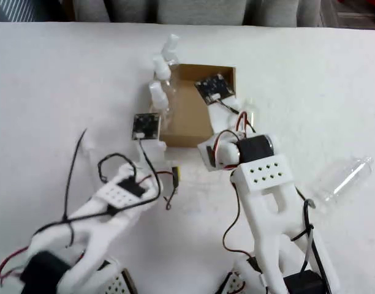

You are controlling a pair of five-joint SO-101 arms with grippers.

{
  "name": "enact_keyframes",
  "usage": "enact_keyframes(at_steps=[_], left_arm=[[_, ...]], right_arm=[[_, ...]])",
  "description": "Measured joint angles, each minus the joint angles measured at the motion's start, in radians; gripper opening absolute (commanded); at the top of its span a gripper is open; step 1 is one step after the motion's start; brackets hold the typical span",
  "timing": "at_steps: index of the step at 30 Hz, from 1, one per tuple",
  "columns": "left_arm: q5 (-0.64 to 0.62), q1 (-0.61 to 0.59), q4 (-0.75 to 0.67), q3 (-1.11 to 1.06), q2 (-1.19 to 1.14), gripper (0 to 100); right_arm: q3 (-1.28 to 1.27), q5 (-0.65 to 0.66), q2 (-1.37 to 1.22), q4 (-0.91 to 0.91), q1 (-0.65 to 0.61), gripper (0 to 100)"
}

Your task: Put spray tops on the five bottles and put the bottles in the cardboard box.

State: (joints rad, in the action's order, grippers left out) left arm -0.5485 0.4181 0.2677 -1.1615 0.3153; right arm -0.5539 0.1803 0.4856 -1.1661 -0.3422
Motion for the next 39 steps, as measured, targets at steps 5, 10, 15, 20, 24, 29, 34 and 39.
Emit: enact_keyframes(at_steps=[5, 10, 15, 20, 24, 29, 34, 39], left_arm=[[0.005, 0.02, 0.06, 0.035, -0.058, 2], [0.13, 0.061, 0.341, 0.133, -0.058, 2], [0.316, 0.06, 0.651, 0.198, -0.063, 2], [0.362, 0.018, 0.715, 0.229, -0.063, 2], [0.319, -0.041, 0.715, 0.27, -0.063, 2], [0.284, -0.1, 0.75, 0.278, -0.025, 2], [0.279, -0.118, 0.781, 0.216, 0.203, 2], [0.279, -0.117, 0.724, 0.031, 0.408, 7]], right_arm=[[0.0, 0.0, 0.0, 0.0, 0.0, 15.9], [0.0, 0.0, 0.0, 0.0, 0.0, 15.9], [0.0, 0.0, 0.0, 0.0, 0.0, 15.9], [0.0, 0.0, 0.0, 0.0, 0.0, 15.9], [0.0, 0.0, 0.0, 0.0, 0.0, 15.9], [0.0, 0.0, 0.0, 0.0, 0.0, 15.9], [0.0, 0.0, 0.0, 0.0, 0.0, 15.9], [0.0, 0.018, 0.0, 0.0, 0.0, 15.9]])
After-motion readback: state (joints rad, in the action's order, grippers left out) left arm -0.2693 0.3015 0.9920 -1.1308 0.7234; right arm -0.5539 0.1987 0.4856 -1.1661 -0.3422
